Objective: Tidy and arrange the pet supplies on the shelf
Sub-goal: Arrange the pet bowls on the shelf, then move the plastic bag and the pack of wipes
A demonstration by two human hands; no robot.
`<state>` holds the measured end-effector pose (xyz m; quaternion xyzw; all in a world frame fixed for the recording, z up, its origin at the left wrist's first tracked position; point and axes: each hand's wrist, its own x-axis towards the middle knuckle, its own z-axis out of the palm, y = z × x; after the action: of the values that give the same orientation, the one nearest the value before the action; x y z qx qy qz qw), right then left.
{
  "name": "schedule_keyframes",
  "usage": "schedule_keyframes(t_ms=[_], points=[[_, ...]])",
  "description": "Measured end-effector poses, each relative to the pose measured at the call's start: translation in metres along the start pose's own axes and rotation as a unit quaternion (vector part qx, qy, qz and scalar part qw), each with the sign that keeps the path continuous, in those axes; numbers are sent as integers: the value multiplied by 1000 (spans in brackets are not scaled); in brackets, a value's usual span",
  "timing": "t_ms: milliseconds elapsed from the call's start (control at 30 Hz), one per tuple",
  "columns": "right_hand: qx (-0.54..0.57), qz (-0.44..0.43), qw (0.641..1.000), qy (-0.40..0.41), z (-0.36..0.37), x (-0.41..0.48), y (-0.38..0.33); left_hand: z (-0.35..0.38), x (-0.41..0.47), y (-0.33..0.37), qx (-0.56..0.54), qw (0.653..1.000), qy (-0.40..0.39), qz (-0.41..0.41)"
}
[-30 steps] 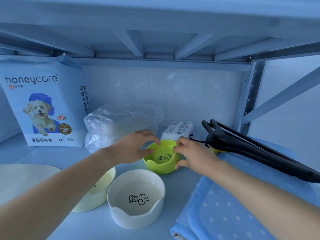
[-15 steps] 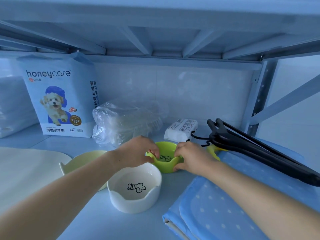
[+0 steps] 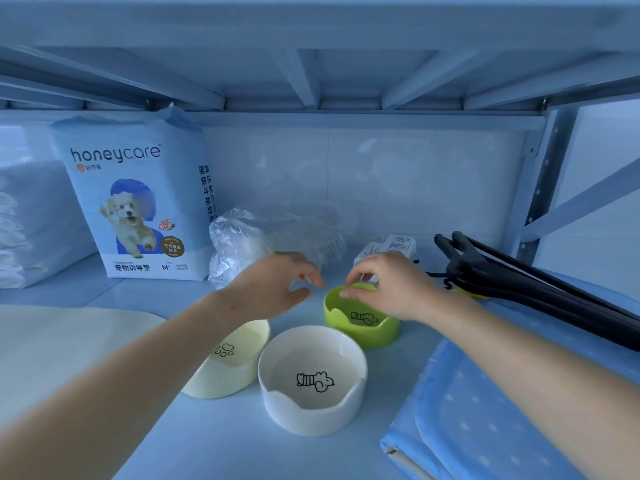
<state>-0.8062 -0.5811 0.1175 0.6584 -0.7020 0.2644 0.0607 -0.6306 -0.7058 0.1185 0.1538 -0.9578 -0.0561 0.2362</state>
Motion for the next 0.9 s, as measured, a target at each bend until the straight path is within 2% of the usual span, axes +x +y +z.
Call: schedule_keyframes(t_ms=[200, 333, 533, 700, 900], points=[[9, -40, 999, 12, 27, 38, -38, -36, -13, -48, 27, 996, 83, -26], [-5, -50, 998, 41, 38, 67, -59, -46, -14, -82, 60, 993, 98, -31], [-54, -50, 996, 57, 53, 97, -81, -45, -8, -124, 65, 995, 78, -17], [-95, -6, 995, 25, 68, 113, -86, -35, 0, -144, 46, 998, 40, -12], [-115, 12, 992, 44, 80, 120, -92, -32, 6, -159, 11, 1000, 19, -17]])
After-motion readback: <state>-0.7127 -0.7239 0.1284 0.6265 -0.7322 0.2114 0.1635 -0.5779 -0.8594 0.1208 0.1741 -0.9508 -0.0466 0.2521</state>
